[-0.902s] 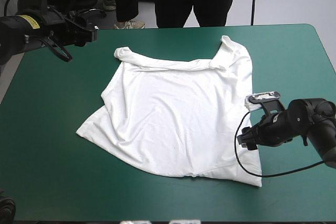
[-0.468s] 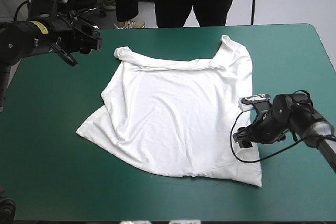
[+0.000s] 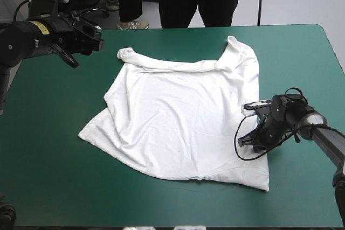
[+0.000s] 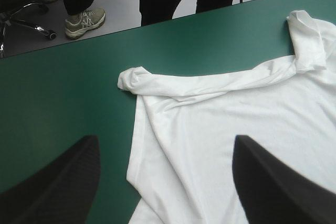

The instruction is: Fold the cloth

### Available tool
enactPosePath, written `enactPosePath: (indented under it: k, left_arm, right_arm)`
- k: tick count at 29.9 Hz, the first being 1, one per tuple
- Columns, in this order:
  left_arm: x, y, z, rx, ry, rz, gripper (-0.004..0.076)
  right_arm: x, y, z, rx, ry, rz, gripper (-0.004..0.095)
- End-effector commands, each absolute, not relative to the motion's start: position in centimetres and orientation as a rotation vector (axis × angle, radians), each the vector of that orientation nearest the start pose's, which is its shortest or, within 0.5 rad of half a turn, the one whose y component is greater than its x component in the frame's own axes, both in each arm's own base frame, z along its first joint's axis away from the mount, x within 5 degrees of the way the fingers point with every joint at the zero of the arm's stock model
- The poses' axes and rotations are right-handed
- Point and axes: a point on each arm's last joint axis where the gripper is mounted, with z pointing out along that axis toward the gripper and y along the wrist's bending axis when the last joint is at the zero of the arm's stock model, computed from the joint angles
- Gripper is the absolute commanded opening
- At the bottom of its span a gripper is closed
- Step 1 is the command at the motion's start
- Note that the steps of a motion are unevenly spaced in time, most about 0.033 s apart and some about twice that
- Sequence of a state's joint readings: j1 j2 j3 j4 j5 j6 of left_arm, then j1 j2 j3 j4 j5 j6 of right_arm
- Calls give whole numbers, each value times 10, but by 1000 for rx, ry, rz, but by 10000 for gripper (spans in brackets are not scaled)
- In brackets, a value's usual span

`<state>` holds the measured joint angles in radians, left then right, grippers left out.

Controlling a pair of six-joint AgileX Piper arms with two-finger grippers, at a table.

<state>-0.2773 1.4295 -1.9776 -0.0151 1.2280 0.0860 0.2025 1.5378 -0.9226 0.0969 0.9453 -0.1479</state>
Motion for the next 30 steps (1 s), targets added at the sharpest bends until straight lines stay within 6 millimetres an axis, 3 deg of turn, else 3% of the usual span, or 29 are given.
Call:
enactPosePath:
  k: [1, 6, 11, 18, 30]
  left_arm:
    - [240, -71, 542, 378, 2016, -137, 509]
    - [240, -71, 542, 378, 2018, -137, 509]
    - [240, -71, 542, 379, 2021, -136, 509]
    - [240, -71, 542, 379, 2021, -136, 505]
    - [240, -72, 542, 380, 2019, -146, 505]
  right_arm:
    - [262, 64, 215, -442, 2973, 177, 10]
    - [264, 62, 216, -458, 2953, 132, -17]
    - [263, 48, 227, -442, 2911, -68, -17]
    - [263, 26, 259, -369, 2811, -323, -17]
    - [279, -65, 309, 63, 2675, -405, -17]
